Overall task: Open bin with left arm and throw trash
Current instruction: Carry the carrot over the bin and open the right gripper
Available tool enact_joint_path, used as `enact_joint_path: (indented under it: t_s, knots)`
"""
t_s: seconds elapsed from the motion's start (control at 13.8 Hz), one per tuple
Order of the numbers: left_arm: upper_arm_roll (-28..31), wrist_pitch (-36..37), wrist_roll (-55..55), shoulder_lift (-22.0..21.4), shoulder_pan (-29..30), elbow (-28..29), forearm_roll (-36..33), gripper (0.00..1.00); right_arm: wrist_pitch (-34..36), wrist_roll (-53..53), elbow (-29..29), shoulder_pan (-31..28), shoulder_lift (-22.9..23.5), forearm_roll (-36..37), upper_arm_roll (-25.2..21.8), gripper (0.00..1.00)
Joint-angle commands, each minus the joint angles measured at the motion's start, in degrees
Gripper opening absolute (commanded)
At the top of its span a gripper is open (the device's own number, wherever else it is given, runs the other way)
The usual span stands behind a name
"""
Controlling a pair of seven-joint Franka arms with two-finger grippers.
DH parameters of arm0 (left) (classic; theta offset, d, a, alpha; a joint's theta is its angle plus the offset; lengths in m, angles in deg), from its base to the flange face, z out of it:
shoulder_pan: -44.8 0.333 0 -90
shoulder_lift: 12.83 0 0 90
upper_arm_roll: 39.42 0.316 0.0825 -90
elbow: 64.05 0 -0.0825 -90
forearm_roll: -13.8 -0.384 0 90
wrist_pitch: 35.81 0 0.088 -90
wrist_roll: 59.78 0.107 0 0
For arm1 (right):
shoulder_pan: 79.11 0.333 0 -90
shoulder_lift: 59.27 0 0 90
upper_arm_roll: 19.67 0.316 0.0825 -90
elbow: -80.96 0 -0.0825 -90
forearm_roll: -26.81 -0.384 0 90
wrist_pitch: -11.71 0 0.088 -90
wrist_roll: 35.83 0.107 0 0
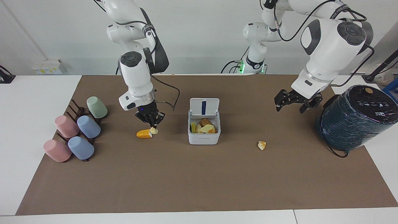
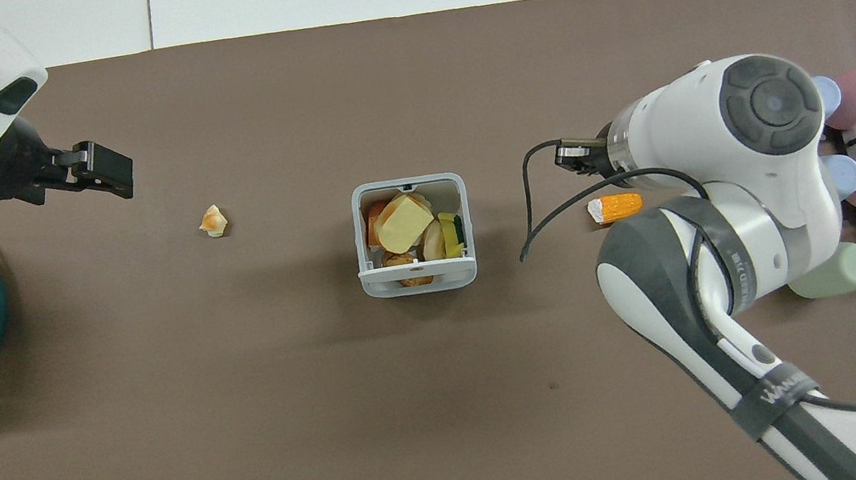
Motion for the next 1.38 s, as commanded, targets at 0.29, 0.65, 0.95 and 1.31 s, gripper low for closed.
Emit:
enact_joint_path:
  t_s: [0.29,0.65,0.95,1.31]
  knots:
    - [0.15,-1.24,0.84,-1.79,0.42,2.34,-0.19,1.00,-1.09,10.92,-8.57,4.15,3.84,-7.84,0.84,0.00]
    - [0.15,-1.24,0.84,-1.79,0.51,2.34,-0.19,1.00,-7.85,24.13,-8.66,10.58,6.57,-7.67,0.84,0.00]
    - [0.15,-1.59,0.92,-1.79,0.51,2.43,-0.19,1.00,-9.46,30.47,-8.66,14.45,8.16,-7.14,0.84,0.00]
    - [0.15,-1.94,1.01,-1.79,0.51,2.43,-0.19,1.00,-4.54,31.80,-8.66,15.51,7.63,-7.49,0.84,0.42]
